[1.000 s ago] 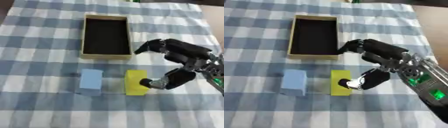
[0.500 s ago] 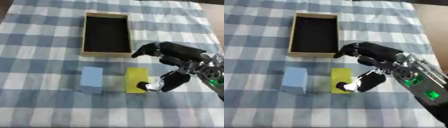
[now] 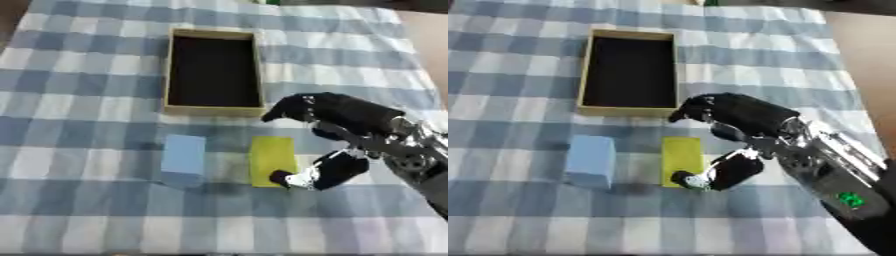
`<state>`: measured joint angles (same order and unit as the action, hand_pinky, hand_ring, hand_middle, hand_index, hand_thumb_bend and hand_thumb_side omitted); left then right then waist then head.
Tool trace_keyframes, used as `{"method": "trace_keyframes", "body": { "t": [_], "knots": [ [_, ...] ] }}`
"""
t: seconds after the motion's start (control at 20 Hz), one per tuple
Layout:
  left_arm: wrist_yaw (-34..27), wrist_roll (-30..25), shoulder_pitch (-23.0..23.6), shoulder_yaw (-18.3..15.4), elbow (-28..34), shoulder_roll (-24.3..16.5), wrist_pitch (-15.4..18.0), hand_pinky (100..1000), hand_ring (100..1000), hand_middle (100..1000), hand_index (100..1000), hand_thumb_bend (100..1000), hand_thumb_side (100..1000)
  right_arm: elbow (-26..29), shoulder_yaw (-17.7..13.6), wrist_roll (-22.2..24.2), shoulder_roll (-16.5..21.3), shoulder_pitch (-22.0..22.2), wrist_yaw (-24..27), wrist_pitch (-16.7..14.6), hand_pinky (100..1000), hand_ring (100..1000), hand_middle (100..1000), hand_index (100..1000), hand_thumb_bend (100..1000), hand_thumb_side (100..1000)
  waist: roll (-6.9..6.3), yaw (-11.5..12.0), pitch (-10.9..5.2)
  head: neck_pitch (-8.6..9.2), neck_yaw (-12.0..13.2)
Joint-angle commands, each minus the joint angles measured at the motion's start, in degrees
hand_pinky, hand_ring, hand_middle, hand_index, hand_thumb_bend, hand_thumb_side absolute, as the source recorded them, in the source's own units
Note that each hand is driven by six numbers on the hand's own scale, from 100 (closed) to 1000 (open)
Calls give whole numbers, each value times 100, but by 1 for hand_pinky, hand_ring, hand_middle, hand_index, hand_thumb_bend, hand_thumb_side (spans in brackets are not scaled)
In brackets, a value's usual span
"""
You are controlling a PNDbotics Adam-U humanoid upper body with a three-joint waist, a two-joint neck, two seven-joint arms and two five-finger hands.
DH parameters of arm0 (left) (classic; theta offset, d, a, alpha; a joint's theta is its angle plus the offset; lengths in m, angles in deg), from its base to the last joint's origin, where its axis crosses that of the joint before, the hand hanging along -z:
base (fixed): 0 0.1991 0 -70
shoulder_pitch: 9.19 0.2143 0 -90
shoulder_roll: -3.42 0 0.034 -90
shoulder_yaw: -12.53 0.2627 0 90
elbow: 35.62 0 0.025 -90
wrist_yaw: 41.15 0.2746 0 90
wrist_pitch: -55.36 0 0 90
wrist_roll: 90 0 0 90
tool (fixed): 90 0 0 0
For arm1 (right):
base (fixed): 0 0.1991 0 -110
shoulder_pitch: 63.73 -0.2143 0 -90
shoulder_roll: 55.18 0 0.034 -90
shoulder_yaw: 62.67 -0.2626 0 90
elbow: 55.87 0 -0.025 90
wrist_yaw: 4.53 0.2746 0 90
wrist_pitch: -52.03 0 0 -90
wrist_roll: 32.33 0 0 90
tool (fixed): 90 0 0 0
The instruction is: Pick up objects on the table and place them in the box.
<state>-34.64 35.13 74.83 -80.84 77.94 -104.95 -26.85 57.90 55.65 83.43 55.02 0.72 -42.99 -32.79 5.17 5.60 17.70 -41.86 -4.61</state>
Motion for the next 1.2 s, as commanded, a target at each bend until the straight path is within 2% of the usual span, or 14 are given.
{"method": "trace_keyframes", "body": {
  "t": [0.05,0.7,1.2],
  "knots": [
    [-25,4,-44,-39,103,-123,25,622,639,677,896,444,1000,82,-27,-34,42,26,-277,78,883,908,813,902,452,616,-25,7,-118,-32,-28],
    [-47,-8,-49,-28,103,-74,37,621,638,674,894,437,1000,82,5,240,-54,95,-388,405,879,902,807,902,433,622,-42,26,-56,-20,-102],
    [-59,-30,-75,-15,103,-22,50,621,636,672,891,426,1000,82,5,351,-106,55,-387,698,862,872,746,889,404,604,-74,88,22,40,-147]
  ]
}}
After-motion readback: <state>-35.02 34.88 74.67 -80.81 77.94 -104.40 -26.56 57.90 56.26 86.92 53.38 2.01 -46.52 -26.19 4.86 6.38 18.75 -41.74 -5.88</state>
